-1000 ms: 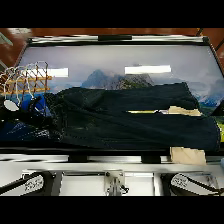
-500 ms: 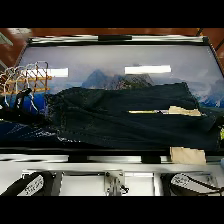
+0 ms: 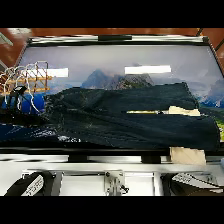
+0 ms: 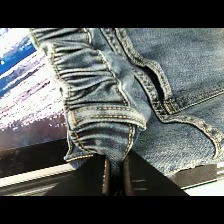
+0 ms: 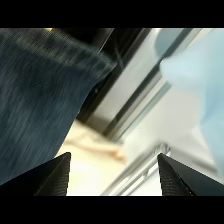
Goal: Fold the shirts.
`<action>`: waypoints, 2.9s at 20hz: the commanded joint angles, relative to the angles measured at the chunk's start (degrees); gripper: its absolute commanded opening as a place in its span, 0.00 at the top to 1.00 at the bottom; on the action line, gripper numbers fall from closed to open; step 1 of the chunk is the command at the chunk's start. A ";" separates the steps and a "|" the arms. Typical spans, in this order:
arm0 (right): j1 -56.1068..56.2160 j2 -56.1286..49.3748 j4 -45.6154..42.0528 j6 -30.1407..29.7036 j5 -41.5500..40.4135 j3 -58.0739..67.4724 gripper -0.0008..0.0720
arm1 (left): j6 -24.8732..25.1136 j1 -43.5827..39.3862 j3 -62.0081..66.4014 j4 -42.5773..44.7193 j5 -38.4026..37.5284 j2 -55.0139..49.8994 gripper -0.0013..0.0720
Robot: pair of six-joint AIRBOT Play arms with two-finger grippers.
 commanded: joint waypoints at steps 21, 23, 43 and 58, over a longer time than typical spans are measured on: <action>-1.18 -9.29 9.40 -5.51 -17.22 -8.52 0.79 | -4.20 -0.04 5.33 0.13 -0.22 0.81 0.87; -1.18 -7.72 9.92 -5.25 -17.77 -8.52 0.86 | -4.17 -0.04 5.33 0.13 -0.09 0.79 0.87; 28.37 -7.21 26.36 6.49 -21.75 29.22 0.86 | 0.72 -0.02 13.25 0.15 18.84 -6.64 0.87; 31.78 -19.37 23.28 15.17 -32.79 32.87 0.86 | -13.05 -0.09 22.95 -0.17 34.14 -27.89 0.87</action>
